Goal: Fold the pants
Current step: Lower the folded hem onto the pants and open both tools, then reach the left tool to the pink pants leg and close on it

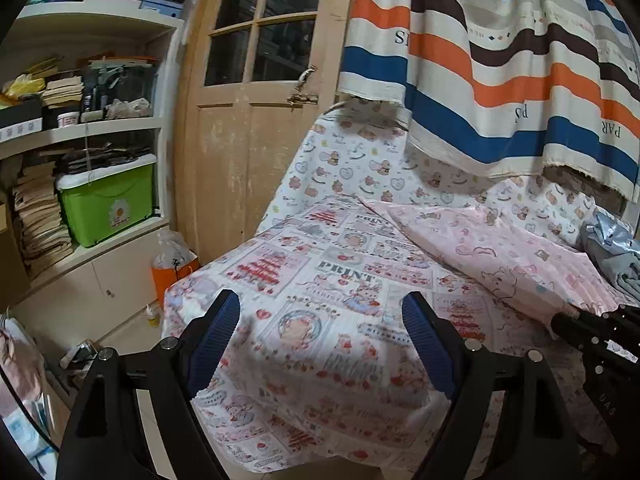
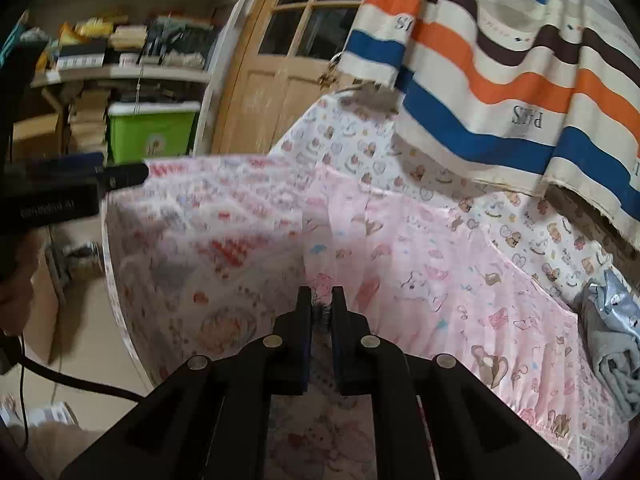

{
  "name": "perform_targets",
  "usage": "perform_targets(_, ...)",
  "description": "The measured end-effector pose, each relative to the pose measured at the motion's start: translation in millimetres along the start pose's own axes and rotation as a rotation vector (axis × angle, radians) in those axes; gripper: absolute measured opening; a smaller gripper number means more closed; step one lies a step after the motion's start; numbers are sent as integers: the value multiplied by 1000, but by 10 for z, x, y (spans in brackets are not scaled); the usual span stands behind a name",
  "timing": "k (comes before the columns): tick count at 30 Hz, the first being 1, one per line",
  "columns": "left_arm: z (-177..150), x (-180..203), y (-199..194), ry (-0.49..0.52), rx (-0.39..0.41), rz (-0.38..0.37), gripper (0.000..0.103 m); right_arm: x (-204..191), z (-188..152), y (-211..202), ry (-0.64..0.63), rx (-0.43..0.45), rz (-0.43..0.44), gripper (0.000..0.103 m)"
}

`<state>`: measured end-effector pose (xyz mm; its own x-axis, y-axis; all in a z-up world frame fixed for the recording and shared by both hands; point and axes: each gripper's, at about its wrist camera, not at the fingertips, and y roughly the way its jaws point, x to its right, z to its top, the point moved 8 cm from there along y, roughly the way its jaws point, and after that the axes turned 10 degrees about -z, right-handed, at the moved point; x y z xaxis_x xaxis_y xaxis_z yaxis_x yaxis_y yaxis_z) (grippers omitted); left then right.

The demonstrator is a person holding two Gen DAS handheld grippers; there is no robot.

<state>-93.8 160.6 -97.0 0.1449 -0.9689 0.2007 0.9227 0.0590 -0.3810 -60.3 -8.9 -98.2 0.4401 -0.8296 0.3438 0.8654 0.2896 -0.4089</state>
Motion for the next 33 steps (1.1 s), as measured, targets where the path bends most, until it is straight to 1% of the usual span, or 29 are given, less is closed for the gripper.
perform_targets(1,23,21,40,4,-16,-7,82,16,22,-10,13,12,-3,8)
perform_targets(3,104,92,221,13,-110,-46,82,26,54,-10,17,20,-6,8)
perform_targets(5,285,203,406,20,-173,-135,82,34,86,-27,5,35,-13,8)
perform_targets(7,505,268,566,36,-184,-166,82,68,118,-48,9,50,-23,8)
perform_targets(9,736,321,799,78,-192,-164,82,120,148,-61,30,58,-24,8)
perform_targets(11,905,369,1104,87,-238,-202,81,193,210,-58,63,69,-34,8)
perform_targets(12,934,369,1274,60,-294,-220,79,231,250,-57,84,75,-37,8)
perform_targets(13,939,362,1456,11,-363,-247,70,261,281,-53,100,79,-36,8)
perform_targets(14,930,354,1629,-57,-432,-286,61,307,327,-50,124,86,-39,8)
perform_targets(15,902,351,1766,-134,-490,-330,59,343,355,-46,138,94,-46,8)
perform_targets(17,851,371,1952,-235,-556,-393,59,427,408,-31,166,106,-57,8)
perform_targets(19,798,427,2020,-280,-582,-429,59,505,450,-12,186,115,-61,8)
perform_targets(22,675,629,2044,-318,-640,-522,59,613,489,24,211,119,-64,8)
perform_targets(23,648,670,2070,-319,-655,-521,59,640,497,33,219,120,-62,8)
perform_targets(25,616,678,2139,-316,-665,-480,60,673,500,34,227,124,-56,8)
perform_targets(27,616,663,2252,-340,-673,-459,62,688,500,17,229,130,-53,8)
perform_targets(29,583,621,2353,-372,-697,-428,62,706,502,-5,232,137,-58,8)
perform_targets(30,574,612,2399,-384,-700,-423,62,720,508,-13,237,140,-60,8)
perform_targets(33,618,599,2508,-402,-675,-410,62,744,515,-30,252,144,-52,8)
